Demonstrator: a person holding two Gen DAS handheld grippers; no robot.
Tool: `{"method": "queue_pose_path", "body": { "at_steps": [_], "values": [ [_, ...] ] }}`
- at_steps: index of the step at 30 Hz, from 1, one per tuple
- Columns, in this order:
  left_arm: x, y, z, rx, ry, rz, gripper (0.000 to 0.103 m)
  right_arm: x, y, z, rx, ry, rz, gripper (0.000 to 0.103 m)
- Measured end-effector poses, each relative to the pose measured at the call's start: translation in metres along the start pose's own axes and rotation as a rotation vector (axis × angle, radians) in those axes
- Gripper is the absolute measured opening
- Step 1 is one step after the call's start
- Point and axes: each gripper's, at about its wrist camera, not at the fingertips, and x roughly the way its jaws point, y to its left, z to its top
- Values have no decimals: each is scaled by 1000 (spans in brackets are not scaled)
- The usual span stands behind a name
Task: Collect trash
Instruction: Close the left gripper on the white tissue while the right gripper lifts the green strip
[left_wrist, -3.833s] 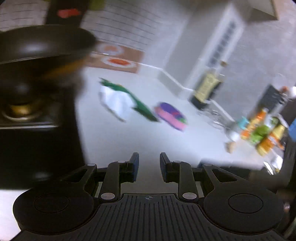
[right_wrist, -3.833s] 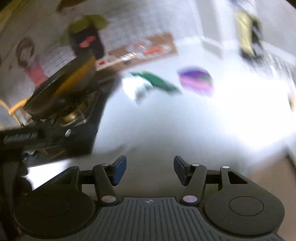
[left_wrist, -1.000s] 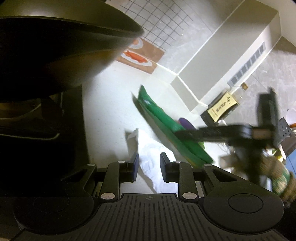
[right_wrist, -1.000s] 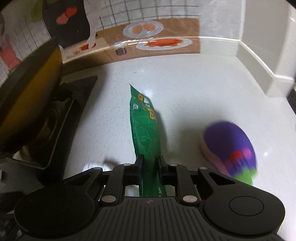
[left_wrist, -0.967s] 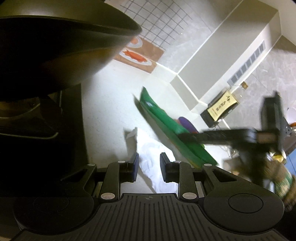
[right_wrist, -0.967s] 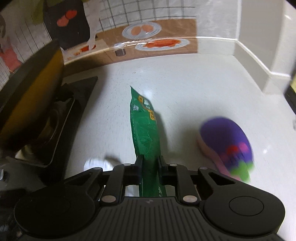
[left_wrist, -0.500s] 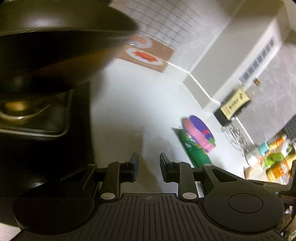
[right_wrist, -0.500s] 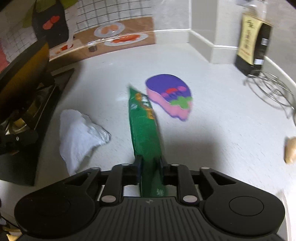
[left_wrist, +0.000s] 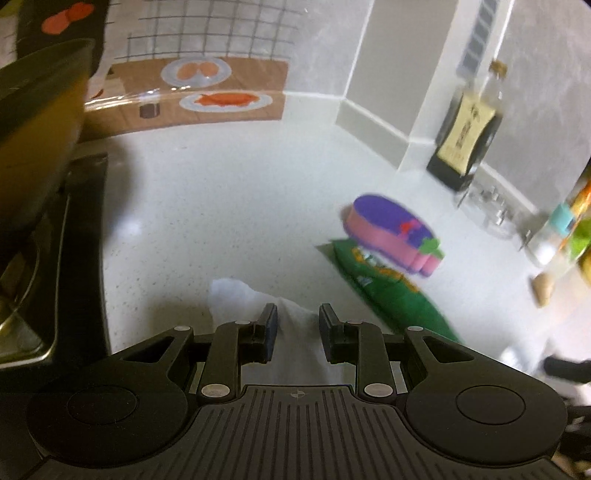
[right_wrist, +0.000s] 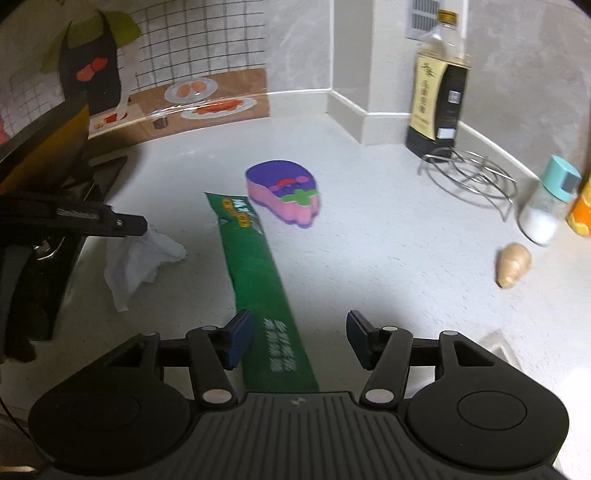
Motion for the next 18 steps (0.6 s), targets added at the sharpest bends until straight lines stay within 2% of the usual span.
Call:
{"method": "queue_pose_path", "body": {
  "at_steps": [3,6,13,18],
  "values": [
    [11,-3,-6,58,43,19,28,-1,-7,-4,21,7,-14,58],
    [12,0,-16,76,68,-8,28,1,-10,-7,36,16,-12,58],
    [-5,4,-39,147,39,-95,29,4,-1,-16,29,24,16,58],
    [-5,-11,-43,256,36,-51,29,5,8,-17,12,18,28,59]
  ]
}}
